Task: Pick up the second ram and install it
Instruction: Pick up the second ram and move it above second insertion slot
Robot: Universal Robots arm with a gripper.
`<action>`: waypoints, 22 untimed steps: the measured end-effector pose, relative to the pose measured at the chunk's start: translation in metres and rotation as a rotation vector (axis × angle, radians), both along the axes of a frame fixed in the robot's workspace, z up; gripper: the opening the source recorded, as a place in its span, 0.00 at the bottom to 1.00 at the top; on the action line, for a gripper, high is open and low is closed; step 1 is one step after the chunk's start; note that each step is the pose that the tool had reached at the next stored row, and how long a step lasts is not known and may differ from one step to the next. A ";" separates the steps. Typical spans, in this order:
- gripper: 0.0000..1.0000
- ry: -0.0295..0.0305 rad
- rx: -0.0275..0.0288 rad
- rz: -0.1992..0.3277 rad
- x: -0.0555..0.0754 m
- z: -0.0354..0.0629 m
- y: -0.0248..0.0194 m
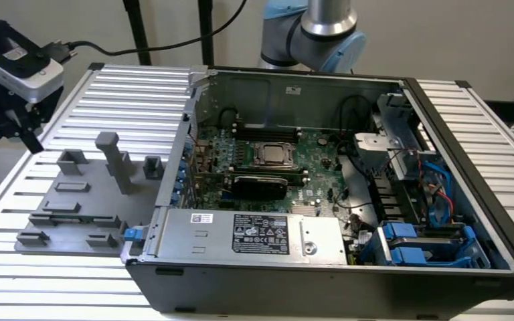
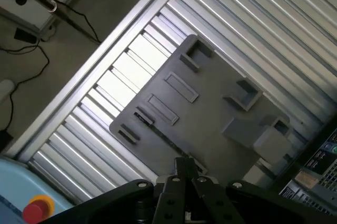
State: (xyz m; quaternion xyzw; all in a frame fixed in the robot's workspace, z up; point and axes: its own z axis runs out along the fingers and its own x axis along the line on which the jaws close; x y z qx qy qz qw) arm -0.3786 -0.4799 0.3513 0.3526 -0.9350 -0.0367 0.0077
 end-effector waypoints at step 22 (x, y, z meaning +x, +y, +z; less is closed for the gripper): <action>0.11 -0.0312 0.0152 0.380 0.000 -0.0148 0.0000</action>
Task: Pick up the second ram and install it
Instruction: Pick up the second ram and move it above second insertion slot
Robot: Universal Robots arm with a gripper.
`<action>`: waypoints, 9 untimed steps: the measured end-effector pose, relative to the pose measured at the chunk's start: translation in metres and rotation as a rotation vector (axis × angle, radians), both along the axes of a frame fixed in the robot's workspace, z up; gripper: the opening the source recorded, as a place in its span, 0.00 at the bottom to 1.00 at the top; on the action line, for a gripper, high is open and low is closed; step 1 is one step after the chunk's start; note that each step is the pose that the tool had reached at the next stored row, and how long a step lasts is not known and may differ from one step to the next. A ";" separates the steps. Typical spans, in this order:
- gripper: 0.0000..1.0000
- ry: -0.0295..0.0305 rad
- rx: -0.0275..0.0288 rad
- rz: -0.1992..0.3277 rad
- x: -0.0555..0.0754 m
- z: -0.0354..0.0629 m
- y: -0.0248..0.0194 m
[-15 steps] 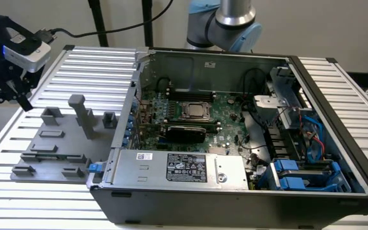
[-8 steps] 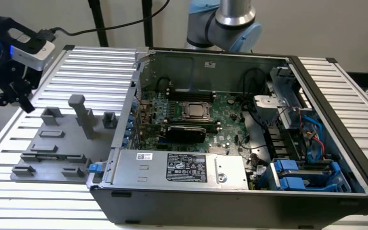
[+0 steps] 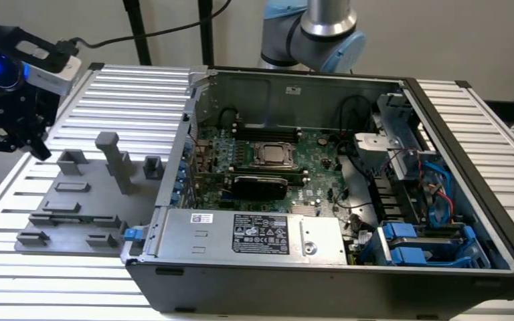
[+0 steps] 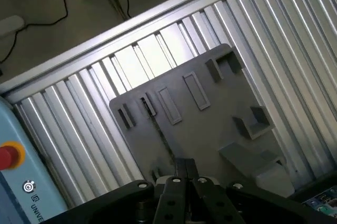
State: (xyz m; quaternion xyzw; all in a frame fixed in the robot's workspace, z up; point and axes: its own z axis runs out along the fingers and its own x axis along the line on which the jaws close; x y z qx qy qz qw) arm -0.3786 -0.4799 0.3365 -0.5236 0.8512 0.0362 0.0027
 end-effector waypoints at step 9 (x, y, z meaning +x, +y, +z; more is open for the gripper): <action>0.11 -0.0215 0.0006 0.154 0.000 -0.0057 0.0000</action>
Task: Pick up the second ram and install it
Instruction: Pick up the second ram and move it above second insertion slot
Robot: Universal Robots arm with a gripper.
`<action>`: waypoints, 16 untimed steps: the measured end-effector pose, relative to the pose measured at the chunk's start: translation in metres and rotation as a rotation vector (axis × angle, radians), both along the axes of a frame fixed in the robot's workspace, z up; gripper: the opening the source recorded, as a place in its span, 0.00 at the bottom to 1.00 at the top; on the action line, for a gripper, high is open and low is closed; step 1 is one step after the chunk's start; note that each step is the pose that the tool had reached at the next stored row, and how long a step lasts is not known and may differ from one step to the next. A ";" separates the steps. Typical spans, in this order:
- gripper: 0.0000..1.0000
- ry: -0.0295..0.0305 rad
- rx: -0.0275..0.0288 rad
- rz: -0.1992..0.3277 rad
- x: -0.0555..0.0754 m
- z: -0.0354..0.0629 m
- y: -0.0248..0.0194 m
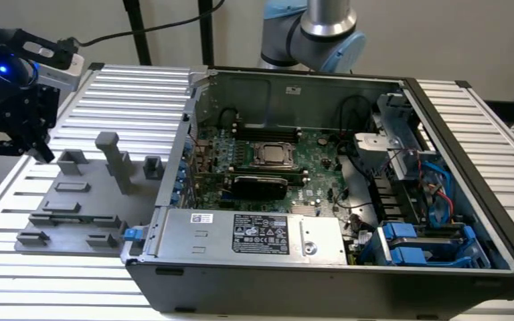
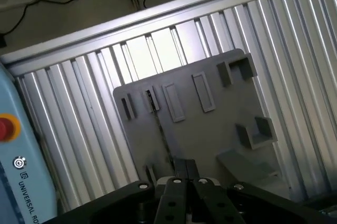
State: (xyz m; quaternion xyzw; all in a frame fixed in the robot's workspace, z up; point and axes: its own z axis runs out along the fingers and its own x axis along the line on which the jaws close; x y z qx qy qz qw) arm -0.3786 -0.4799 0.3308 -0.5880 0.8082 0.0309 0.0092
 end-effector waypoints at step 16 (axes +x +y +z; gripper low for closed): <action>0.11 -0.0313 0.0047 0.200 0.000 -0.0113 0.0000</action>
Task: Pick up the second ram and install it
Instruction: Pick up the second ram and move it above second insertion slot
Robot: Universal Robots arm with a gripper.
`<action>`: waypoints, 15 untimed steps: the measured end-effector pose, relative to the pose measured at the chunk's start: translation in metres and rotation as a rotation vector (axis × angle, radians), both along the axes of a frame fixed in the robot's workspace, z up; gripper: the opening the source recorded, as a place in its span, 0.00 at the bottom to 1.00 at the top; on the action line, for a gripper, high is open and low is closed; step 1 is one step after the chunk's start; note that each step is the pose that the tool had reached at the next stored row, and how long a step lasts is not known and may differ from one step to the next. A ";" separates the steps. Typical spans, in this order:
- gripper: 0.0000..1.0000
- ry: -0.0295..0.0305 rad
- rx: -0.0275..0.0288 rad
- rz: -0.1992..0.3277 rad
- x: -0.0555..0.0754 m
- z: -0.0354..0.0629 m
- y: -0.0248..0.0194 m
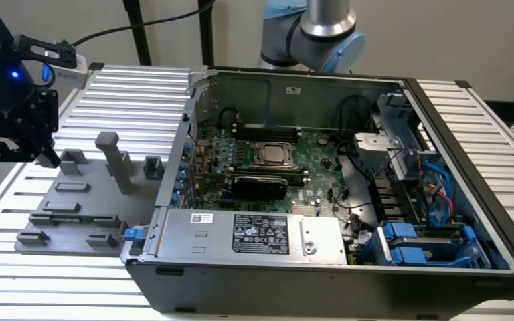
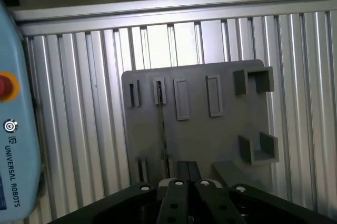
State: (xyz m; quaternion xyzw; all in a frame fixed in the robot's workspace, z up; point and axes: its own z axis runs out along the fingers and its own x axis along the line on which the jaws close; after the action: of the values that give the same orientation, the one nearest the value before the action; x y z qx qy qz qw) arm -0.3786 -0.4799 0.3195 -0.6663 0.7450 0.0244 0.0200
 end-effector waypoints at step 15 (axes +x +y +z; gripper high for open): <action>0.11 -0.0001 0.0008 0.001 0.000 -0.0008 0.0000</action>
State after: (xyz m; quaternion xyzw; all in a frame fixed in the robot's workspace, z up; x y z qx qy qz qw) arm -0.3786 -0.4799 0.3187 -0.6668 0.7445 0.0247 0.0203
